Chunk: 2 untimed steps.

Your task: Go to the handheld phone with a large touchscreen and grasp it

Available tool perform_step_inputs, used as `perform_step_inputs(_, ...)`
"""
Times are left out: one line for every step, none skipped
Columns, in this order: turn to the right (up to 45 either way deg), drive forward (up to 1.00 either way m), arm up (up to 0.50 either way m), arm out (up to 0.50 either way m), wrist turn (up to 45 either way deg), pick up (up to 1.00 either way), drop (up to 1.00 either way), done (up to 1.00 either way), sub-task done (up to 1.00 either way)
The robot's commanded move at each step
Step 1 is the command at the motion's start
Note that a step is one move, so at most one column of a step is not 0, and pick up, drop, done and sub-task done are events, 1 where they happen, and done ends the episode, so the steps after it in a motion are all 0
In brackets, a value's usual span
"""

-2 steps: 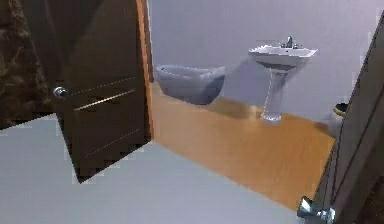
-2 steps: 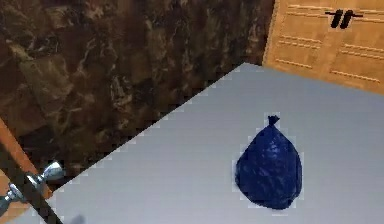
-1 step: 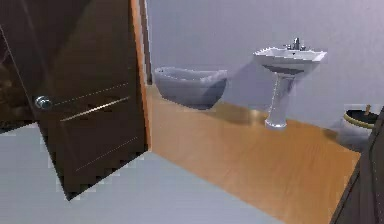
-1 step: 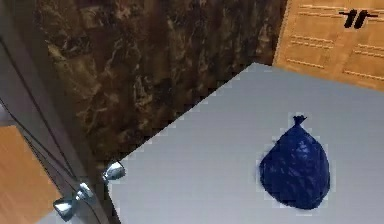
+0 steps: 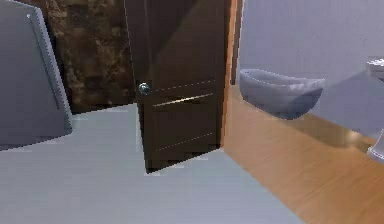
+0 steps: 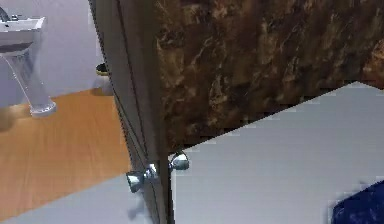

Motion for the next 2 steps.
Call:
perform_step_inputs(0.0, 0.5, 0.0, 0.0, 0.0, 0.0, 0.0, 0.0, 0.0)
perform_step_inputs(33.0, 0.0, 0.0, 0.0, 0.0, 0.0, 0.0, 0.0, 0.0)
